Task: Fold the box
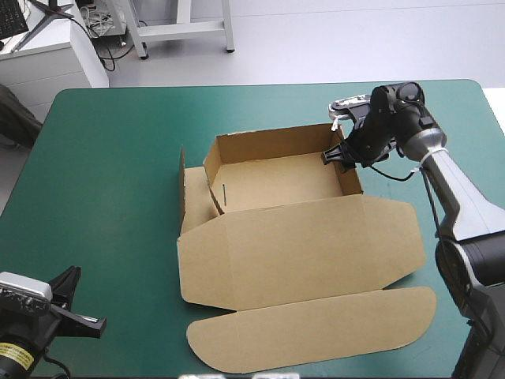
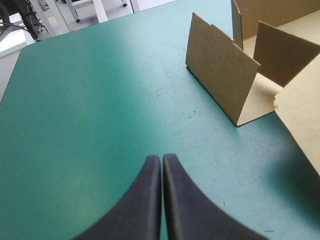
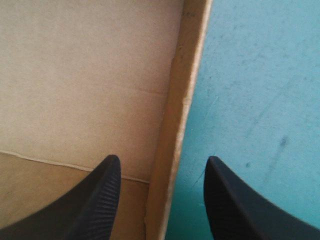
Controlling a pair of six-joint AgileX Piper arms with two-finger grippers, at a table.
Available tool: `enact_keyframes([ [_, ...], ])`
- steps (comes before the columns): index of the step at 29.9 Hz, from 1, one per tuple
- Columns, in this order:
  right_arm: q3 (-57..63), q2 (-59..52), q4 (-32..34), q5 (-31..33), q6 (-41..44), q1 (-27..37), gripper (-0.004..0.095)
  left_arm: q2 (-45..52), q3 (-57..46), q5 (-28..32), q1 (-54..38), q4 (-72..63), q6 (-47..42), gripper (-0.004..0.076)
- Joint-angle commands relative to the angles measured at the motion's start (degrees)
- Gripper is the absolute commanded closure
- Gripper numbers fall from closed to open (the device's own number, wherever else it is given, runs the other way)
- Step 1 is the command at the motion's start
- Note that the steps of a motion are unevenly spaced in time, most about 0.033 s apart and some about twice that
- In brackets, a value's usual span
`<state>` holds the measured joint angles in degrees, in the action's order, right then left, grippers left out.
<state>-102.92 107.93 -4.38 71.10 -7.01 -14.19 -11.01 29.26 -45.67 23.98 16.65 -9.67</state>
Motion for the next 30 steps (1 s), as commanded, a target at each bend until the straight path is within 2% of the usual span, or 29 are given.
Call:
enact_keyframes([
  [1, -1.20, 0.30, -2.11, 0.65, -0.79, 0.13, 0.0433, -0.62, 1.63, 3.79, -0.08, 0.91, -0.13, 0.0730],
  [6, -1.20, 4.00, -2.87, 0.65, -0.50, 0.13, 0.0445, -0.62, 1.63, 3.67, -0.08, 0.91, -0.13, 0.0734],
  [9, -1.20, 4.58, -3.54, 0.65, -0.33, 0.13, 0.0497, -0.62, 1.63, 3.35, -0.08, 0.91, -0.13, 0.0734],
  [11, -1.20, 4.58, -3.56, 0.65, -0.33, 0.13, 0.0590, -0.62, 1.63, 3.11, -0.08, 0.91, -0.13, 0.0734],
  [15, -1.20, 4.58, -3.18, 0.65, -0.33, 0.13, 0.0886, -0.62, 1.63, 3.11, -0.08, 0.91, -0.13, 0.0734],
  [16, -1.20, 4.58, -3.18, 0.65, 0.00, 0.13, 0.0929, -0.62, 1.63, 3.11, -0.08, 0.91, -0.13, 0.0734],
  [23, -1.56, 3.23, -2.49, 0.76, 2.44, 0.13, 0.0928, -0.62, 1.63, 3.11, -0.08, 0.91, -0.13, 0.0734],
  [30, -1.71, -5.81, 1.44, 0.76, 2.72, 0.13, 0.0928, -0.62, 1.63, 3.11, -0.08, 0.91, -0.13, 0.0734],
])
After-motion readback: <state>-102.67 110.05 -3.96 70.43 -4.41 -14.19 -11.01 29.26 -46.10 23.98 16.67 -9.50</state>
